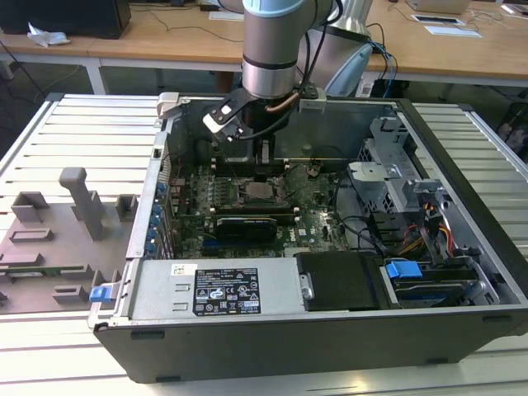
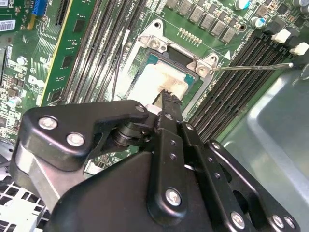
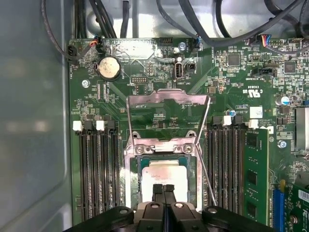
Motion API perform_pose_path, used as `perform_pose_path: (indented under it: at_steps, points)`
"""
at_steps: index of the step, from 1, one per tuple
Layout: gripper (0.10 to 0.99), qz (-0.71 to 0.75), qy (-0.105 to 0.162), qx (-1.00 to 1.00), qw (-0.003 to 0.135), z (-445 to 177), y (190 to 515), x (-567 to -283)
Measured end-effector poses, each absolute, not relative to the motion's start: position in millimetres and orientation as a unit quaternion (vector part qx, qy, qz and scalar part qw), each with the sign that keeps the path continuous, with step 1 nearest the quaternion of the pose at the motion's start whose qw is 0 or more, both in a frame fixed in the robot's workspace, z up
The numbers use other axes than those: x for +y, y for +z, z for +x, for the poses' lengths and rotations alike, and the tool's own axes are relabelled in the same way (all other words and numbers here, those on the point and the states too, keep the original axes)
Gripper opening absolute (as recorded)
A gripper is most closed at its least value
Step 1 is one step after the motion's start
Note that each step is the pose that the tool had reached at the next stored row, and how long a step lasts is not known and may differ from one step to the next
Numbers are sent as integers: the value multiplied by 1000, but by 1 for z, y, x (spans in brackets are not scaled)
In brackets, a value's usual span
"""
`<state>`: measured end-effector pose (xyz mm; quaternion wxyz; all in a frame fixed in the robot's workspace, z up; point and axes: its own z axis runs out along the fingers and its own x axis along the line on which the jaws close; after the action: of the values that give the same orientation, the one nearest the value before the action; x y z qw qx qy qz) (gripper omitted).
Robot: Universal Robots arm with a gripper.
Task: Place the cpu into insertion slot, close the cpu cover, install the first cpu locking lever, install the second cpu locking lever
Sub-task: 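Place the cpu into insertion slot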
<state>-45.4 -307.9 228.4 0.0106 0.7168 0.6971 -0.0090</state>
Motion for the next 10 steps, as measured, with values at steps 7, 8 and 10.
perform_pose_path:
  at_steps: [7,8,10]
  points:
    - [106,717,-9,697,11,-45,236,-308]
    - [106,717,-9,697,11,-45,237,-308]
    - [106,717,-9,697,11,-45,239,-308]
